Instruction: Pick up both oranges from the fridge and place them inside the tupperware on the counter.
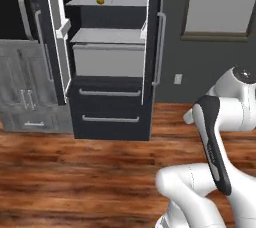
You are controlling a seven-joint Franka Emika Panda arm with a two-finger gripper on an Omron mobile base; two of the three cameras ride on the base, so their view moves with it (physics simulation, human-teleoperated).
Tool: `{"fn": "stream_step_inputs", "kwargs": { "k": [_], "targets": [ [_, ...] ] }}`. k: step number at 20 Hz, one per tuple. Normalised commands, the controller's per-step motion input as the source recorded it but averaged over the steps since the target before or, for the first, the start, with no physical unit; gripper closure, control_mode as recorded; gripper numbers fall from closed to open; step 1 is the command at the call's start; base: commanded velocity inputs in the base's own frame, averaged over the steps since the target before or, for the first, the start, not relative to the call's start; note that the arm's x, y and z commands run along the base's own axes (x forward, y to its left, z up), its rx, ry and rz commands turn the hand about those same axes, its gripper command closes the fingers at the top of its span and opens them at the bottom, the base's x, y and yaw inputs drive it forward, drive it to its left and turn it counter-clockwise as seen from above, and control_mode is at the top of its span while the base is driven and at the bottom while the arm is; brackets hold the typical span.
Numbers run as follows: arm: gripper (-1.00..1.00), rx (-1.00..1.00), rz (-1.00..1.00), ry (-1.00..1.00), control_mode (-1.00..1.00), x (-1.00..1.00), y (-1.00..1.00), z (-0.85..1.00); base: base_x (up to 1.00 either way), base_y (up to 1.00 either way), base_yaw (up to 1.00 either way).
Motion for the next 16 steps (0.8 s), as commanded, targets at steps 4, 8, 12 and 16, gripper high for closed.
{"fn": "stream_step_inputs", "kwargs": {
  "k": [4,8,12,16],
  "targets": [
    [-1.00,0.00,0.00,0.00,1.00,0.00,0.00,0.00,0.82,0.65,-0.38],
    [-1.00,0.00,0.00,0.00,1.00,0.00,0.00,0.00,0.84,0.77,-0.33],
    [-1.00,0.00,0.00,0.00,1.00,0.00,0.00,0.00,0.76,0.83,-0.27],
    [-1.00,0.00,0.00,0.00,1.00,0.00,0.00,0.00,0.61,0.71,-0.24]
  ]
}}
